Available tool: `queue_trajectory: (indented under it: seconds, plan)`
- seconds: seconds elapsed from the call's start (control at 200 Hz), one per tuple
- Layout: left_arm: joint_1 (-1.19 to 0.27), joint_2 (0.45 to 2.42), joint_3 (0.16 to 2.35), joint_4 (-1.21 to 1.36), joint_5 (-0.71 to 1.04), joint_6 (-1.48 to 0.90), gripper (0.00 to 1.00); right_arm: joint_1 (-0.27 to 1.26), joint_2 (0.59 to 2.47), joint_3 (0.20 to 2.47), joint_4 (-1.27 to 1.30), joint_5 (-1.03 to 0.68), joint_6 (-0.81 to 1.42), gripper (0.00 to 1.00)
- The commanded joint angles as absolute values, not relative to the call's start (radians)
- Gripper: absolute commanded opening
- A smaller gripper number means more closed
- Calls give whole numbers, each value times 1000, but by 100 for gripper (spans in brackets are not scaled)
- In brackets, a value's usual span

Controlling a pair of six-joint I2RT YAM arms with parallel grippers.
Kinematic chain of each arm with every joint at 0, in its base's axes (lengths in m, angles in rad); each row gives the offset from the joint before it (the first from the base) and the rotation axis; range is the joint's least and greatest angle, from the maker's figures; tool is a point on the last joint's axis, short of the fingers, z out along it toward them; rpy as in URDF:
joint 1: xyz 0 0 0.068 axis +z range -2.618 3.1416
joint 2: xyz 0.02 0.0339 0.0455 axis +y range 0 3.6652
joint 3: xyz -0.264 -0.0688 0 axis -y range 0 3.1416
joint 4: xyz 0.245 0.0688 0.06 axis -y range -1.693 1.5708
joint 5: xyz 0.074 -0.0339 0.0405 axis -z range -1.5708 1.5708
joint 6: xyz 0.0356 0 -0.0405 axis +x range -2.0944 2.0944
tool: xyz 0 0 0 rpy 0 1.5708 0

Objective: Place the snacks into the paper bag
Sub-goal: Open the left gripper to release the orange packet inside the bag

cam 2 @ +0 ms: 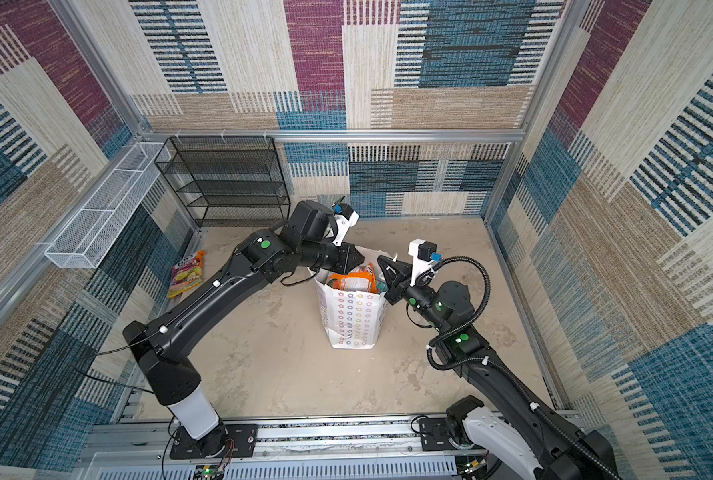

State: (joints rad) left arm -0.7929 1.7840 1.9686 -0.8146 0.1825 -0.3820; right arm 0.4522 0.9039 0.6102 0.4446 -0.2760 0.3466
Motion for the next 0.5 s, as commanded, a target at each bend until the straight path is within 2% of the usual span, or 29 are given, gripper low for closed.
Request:
queue_trajectory:
  seconds: [0.0, 0.496]
  plan:
    - [-793, 1840, 2020, -903, 151, -322, 16, 454, 907, 616, 462, -265, 345, 5]
    - [-797, 2012, 1967, -966, 141, -287, 17, 454, 920, 616, 464, -259, 344, 5]
